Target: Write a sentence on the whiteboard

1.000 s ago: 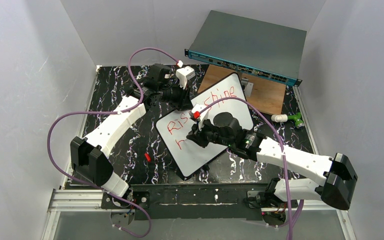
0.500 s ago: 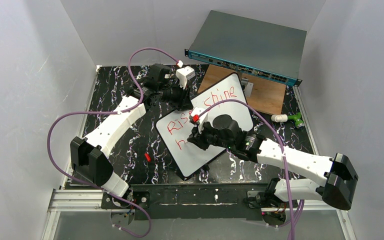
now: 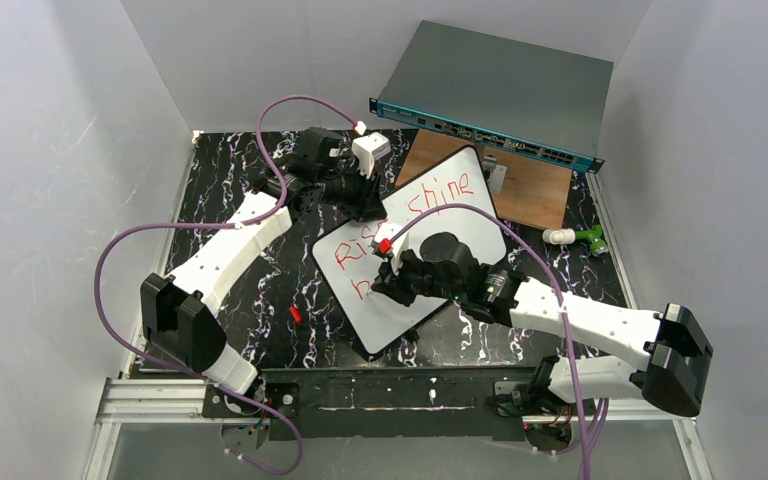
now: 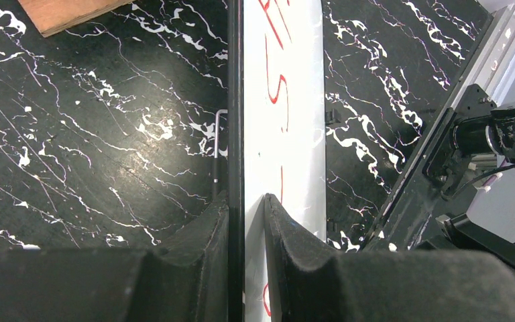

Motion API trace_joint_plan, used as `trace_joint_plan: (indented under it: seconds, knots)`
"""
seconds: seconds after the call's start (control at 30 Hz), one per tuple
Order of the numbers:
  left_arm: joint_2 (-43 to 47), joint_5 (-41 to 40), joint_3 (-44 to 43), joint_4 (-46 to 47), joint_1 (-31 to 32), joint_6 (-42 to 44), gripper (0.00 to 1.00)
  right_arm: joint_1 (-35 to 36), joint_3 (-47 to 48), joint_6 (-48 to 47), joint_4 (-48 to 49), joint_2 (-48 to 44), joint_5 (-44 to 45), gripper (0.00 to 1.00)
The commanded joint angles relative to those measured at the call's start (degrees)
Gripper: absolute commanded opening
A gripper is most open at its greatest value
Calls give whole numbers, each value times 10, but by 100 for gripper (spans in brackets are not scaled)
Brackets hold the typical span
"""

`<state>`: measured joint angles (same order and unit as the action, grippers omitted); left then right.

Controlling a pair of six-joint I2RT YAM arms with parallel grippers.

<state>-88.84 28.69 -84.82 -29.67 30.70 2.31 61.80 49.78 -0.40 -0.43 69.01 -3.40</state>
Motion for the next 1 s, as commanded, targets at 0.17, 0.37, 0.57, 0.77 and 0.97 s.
trace_joint_plan:
  seconds: [0.17,0.37,0.57,0.77,0.97]
  knots:
    - [6,4,-9,-23,9,23,0,8,7,-20,7,18,-20,1]
    - [9,2,-7,-24,9,24,0,11,14,-22,13,22,-23,1]
    - [9,4,-5,-24,9,24,0,11,29,-26,11,19,-5,1]
    - [10,3,-5,-24,9,25,0,11,59,-26,-14,1,3,1]
    - [6,3,-9,-24,9,26,0,11,72,-38,-21,-16,114,1]
